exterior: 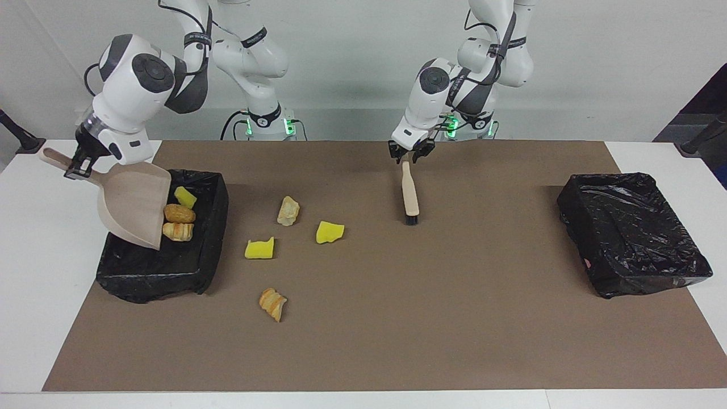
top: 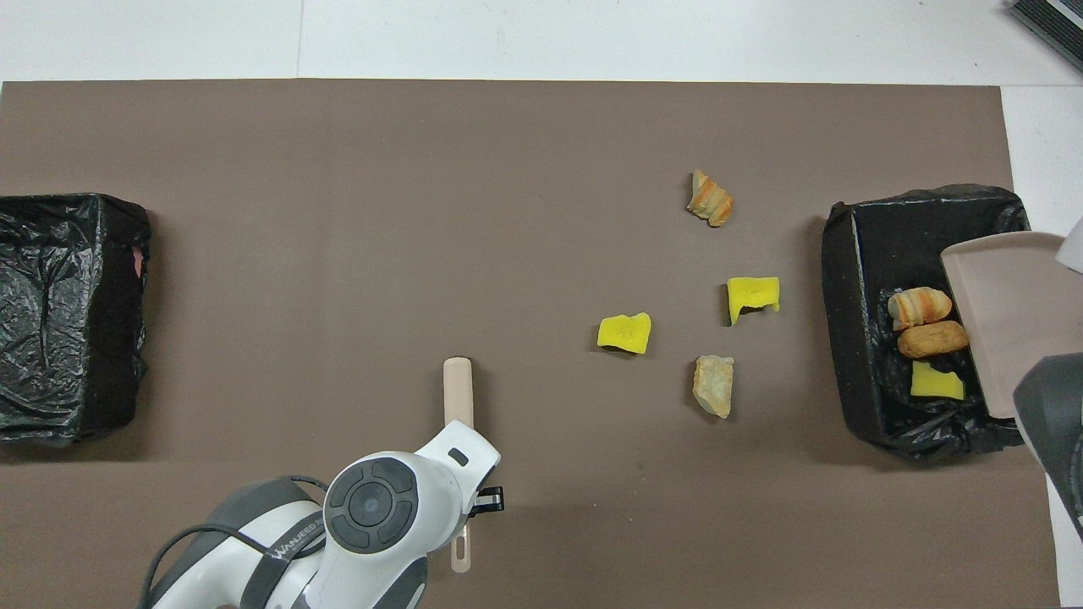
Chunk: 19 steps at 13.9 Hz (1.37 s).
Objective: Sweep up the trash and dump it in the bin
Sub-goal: 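Lift the empty dustpan with the right gripper back toward the table center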
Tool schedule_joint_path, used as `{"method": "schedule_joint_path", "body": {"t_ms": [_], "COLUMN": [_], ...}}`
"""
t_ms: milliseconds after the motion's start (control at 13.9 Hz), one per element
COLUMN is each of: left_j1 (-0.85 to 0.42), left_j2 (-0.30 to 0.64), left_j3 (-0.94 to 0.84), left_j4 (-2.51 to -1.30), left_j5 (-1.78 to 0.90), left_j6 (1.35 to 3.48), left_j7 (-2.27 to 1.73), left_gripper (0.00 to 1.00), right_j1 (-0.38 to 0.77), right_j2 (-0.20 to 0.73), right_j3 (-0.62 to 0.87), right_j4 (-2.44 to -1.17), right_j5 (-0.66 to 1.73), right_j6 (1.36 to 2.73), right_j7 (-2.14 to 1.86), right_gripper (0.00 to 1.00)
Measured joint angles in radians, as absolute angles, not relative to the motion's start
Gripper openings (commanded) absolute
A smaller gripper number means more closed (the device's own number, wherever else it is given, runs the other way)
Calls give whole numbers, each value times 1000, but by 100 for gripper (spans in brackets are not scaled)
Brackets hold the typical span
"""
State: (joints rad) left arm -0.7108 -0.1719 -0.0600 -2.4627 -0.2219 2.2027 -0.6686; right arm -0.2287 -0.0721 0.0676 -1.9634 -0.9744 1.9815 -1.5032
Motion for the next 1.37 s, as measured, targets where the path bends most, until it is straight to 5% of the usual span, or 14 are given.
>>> {"method": "schedule_joint_path", "body": {"t_ms": [432, 1009, 1369], "left_j1": [-647, -301, -120], "left_j2": [-151, -151, -151], "left_j3": [-54, -43, -41], "left_j4": [-2349, -2103, -2022], "left_j5": [-217, -166, -86], "left_j6": [2142, 1903, 1818], "left_j7": [-665, -422, -196], "left_gripper": [100, 100, 100], "right_j1": [-222, -120, -36], "right_j2": [-90, -86, -63], "right_j3": [86, 96, 98], "right_j4": [-1904, -1826, -1806], "right_j5": [-986, -786, -440], "right_j6": [1981, 1908, 1907], "right_j7": [-1504, -1303, -887], "right_gripper": [0, 0, 0]}}
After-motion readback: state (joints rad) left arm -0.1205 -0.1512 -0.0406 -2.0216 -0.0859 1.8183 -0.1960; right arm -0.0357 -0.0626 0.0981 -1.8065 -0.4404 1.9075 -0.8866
